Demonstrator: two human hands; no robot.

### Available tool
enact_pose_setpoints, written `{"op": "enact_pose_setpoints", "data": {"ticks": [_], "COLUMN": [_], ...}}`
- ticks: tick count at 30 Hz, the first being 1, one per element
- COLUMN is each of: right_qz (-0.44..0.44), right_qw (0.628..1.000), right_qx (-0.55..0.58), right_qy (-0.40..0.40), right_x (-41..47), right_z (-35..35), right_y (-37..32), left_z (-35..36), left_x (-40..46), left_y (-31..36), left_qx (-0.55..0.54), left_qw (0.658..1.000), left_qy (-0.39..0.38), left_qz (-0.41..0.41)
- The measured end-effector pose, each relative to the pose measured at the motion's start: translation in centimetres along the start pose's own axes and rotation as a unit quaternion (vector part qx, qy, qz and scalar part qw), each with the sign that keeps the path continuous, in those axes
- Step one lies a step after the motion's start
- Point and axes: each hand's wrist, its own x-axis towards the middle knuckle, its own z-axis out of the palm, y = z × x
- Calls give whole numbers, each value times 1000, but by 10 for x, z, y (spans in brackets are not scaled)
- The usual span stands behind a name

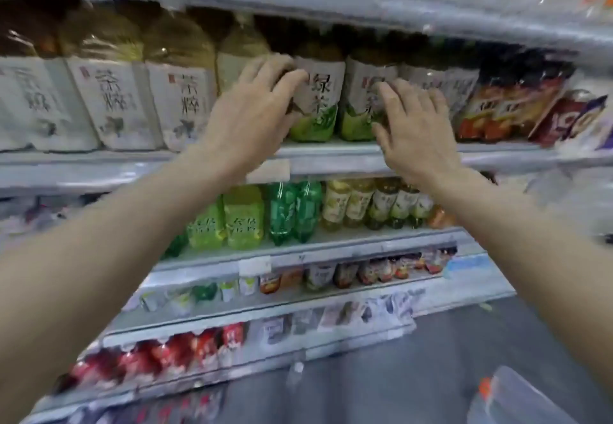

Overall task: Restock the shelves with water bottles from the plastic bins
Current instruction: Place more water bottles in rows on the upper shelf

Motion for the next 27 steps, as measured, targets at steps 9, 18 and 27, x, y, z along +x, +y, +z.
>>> {"op": "enact_pose_setpoints", "data": {"ticks": [9, 18, 27], "right_qz": [10, 35, 54], "right_qw": [985, 942, 872], "right_qx": [87, 164, 185], "right_qy": [-149, -290, -450], "right_x": [-169, -363, -542], "right_z": [134, 319, 535], "right_y": [-65, -133, -182], "left_z": [139, 318, 515], "left_x": [-171, -400, -591], "left_y": [48, 117, 159], "left_qx": [-109, -191, -215], "left_qw": [983, 913, 829], "left_qy": [-146, -330, -458], "left_qz": [-7, -143, -238]}}
